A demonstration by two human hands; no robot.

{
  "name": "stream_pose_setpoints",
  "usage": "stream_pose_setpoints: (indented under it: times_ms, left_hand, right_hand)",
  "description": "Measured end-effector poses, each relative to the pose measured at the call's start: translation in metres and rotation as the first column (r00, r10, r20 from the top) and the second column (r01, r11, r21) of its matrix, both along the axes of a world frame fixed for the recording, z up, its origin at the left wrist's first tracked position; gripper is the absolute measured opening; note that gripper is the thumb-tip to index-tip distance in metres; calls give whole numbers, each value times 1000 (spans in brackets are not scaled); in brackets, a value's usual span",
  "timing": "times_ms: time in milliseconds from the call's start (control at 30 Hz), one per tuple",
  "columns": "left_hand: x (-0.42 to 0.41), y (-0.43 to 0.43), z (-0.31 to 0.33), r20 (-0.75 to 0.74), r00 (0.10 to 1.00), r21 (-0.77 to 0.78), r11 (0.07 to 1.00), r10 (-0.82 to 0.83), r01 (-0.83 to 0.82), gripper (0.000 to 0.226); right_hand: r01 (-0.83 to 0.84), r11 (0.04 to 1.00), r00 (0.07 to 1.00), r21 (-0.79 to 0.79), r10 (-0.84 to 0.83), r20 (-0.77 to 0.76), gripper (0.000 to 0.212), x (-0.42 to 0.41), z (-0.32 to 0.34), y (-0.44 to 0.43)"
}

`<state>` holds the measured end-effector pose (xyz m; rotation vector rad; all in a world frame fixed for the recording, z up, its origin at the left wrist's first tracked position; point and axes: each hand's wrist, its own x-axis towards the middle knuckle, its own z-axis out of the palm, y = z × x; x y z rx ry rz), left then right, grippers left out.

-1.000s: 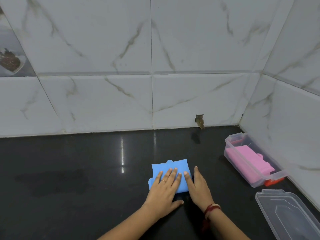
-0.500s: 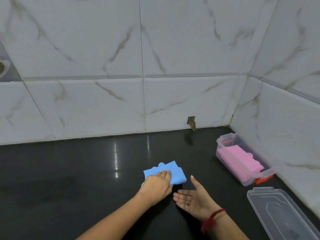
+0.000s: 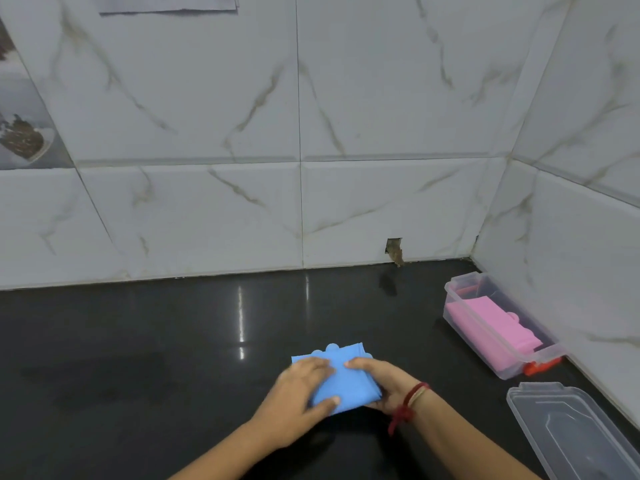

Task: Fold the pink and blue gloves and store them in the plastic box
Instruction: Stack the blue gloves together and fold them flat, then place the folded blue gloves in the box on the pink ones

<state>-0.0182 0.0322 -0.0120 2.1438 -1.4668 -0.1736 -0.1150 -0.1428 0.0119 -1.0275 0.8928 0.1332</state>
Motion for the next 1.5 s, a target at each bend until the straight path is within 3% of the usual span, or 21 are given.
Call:
stream_pose_setpoints:
  times_ms: [67,100,133,167,233,300,367,500,667,900,1033,1267,1400,1500]
  left_hand:
    - [5,20,-3,-307,923,-202,931,234,-303,28]
    - [8,27,-1,-544,767,-172,849,341,-499,23]
    - [11,33,2,-737,543,-22,789,402,-614,30]
    - [13,38,2,-838,323,167,769,440,-617,44]
    - [14,42,3,-885,54,385,790,463,-477,65]
    - [12,38,5,-901,-84,423,819,425,-387,78]
    - [11,28,5,-909,-132,417,842,396,-342,90]
    - [20,13,9,-906,-103,423,859,411,-289,101]
    - [39,4,12,-922,30,374,907,387,-195,83]
    - [29,-14,0,-967,128,231,969,219,88,67]
    - [22,-34,-1,-958,206,213,976,199,46,66]
    - [12,-94,29,-913,407,66,994,25,87,28]
    - [7,-142,66,-820,558,-27,983,-125,182,25]
    - [3,-184,98,-732,643,-84,967,-223,240,20]
  right_hand:
    - [46,996,999,71,-48,20,38,-4,-2,1]
    - [73,988,996,133,-79,40,36,-6,-3,2]
    - [98,976,992,196,-112,62,34,-7,-3,3]
    - [120,962,987,246,-143,79,33,-8,-3,4]
    - [142,946,980,291,-177,95,33,-9,-2,8]
    - [144,943,979,298,-179,94,35,-9,-1,13]
    - [133,946,981,294,-168,98,35,-8,-1,18]
    - [121,952,987,280,-145,68,32,-11,-2,24]
    - [130,969,989,208,-142,43,35,-23,-8,22]
    - [0,991,996,135,-12,87,39,-53,-15,22]
    - [-51,999,998,9,51,43,34,-70,-11,9]
    - [17,959,999,-282,-3,49,27,-89,8,-18]
    - [134,901,987,-412,-85,135,24,-98,30,-52]
    - [174,793,982,-584,-94,165,24,-107,58,-85]
